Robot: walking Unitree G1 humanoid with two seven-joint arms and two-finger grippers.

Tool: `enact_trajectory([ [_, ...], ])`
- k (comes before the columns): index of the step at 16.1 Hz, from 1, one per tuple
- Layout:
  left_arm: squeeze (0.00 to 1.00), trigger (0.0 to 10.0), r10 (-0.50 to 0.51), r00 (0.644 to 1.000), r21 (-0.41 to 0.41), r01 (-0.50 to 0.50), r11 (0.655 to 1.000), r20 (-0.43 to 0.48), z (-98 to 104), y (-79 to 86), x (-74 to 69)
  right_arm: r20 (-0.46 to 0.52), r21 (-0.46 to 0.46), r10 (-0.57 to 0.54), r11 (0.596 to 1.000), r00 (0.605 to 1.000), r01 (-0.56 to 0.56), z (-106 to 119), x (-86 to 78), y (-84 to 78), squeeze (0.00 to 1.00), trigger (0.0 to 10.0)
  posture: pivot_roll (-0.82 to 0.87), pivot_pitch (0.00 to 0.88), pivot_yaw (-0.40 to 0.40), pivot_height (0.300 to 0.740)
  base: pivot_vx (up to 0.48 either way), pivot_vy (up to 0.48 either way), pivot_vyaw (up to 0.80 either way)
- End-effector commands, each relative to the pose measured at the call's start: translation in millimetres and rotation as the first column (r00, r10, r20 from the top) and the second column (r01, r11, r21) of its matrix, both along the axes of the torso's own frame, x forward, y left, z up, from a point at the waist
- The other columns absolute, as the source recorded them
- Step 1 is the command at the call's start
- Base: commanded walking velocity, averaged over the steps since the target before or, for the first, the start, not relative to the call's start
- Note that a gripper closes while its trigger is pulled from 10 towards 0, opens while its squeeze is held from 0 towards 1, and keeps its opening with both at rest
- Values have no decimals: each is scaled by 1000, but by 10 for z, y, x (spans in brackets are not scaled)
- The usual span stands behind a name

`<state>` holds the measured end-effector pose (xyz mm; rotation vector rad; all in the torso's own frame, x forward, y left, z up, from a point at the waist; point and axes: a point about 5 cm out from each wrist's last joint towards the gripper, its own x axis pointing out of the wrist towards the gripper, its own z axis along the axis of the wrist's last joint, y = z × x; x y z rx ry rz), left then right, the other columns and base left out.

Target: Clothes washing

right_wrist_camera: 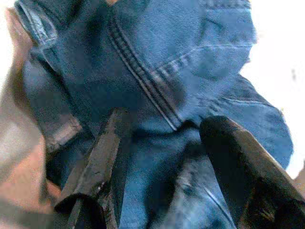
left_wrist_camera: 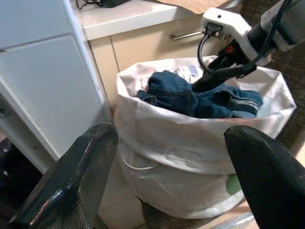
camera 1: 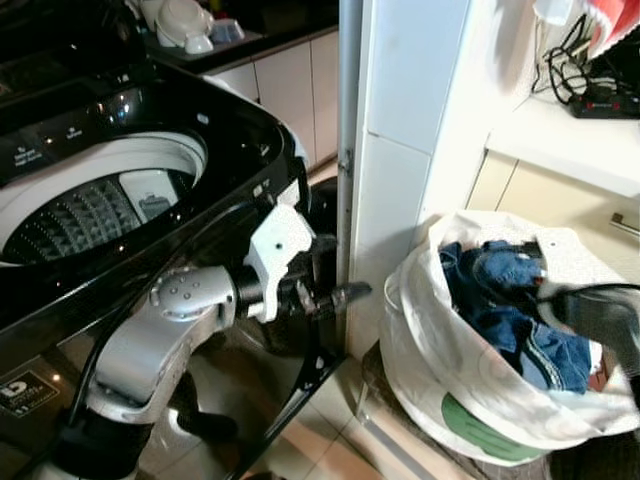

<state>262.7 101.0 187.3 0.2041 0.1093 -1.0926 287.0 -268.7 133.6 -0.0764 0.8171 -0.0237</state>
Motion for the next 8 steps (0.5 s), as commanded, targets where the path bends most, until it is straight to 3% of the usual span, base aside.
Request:
enact_trajectory([
  [1,0,10000,-31,1000,6,31,1000,-4,14,-19,-41,-11,12,13,1000,1000,-13,81,-49,13,0,10000,-11,0,52,740,0,0,0],
  [4,0,10000,-54,998,7,54,998,-14,7,-42,-67,-81,-6,40,999,996,-41,112,-211,43,0,10000,-17,0,50,740,0,0,0],
  [8,0,10000,-80,996,13,80,997,-28,-8,-54,-101,-161,14,25,1000,987,-23,-16,-351,58,0,10000,-22,0,50,740,0,0,0],
])
